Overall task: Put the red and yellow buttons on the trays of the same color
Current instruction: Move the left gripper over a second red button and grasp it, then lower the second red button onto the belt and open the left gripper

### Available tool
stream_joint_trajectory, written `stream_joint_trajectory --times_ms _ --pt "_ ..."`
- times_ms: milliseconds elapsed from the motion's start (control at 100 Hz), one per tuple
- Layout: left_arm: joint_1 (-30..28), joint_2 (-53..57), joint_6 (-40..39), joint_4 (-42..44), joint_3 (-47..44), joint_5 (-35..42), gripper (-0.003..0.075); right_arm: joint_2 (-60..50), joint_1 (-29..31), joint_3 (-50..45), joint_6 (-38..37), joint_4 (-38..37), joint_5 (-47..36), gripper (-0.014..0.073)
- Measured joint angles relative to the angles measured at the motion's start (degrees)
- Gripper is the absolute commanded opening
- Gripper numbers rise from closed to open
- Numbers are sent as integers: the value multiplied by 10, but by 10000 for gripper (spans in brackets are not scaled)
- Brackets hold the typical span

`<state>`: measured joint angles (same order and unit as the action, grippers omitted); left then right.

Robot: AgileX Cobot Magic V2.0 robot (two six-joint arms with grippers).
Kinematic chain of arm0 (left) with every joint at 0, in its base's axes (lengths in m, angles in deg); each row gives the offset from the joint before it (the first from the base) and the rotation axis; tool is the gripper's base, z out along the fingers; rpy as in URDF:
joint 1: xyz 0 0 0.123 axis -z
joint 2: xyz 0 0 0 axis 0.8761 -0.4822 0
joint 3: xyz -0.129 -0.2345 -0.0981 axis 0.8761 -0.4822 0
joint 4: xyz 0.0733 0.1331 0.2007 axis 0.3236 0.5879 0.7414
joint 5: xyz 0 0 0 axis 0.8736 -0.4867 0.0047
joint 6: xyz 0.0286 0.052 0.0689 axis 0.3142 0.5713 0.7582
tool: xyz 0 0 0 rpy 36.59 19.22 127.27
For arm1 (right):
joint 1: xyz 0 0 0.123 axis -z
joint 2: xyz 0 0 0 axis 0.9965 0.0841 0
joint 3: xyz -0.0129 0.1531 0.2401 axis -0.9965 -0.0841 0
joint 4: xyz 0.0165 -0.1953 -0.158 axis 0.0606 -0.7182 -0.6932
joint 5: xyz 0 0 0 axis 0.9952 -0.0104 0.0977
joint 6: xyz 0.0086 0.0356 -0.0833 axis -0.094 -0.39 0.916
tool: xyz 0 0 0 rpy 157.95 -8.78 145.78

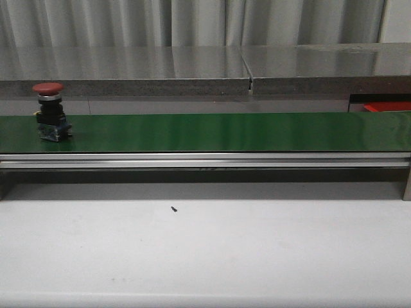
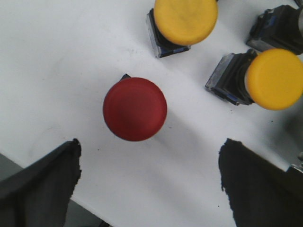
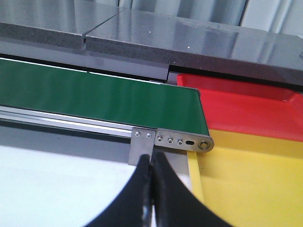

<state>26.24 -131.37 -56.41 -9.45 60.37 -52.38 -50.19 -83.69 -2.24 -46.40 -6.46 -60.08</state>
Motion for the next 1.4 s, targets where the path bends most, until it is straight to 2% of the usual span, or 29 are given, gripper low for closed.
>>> stream_joint_trajectory --times_ms 160,260,330,520,620,790,1000,1160,1400 --pt "1 -27 0 1 0 15 574 0 0 0 0 0 0 -67" --pt "1 -40 0 1 0 25 524 0 0 0 0 0 0 -67" --pt "1 -40 1 1 0 33 437 0 0 0 0 0 0 -67" --pt "1 -40 1 1 0 47 97 0 0 0 0 0 0 -67" --pt "1 -40 1 0 0 46 -17 0 0 0 0 0 0 -67" --pt "1 -16 1 -16 -1 25 -19 0 0 0 0 0 0 -67" --pt "30 87 1 -21 -1 18 -19 0 0 0 0 0 0 -67" --pt "82 152 1 -30 -1 12 -19 0 0 0 0 0 0 -67" --pt "177 146 1 -33 -1 11 -19 0 0 0 0 0 0 -67"
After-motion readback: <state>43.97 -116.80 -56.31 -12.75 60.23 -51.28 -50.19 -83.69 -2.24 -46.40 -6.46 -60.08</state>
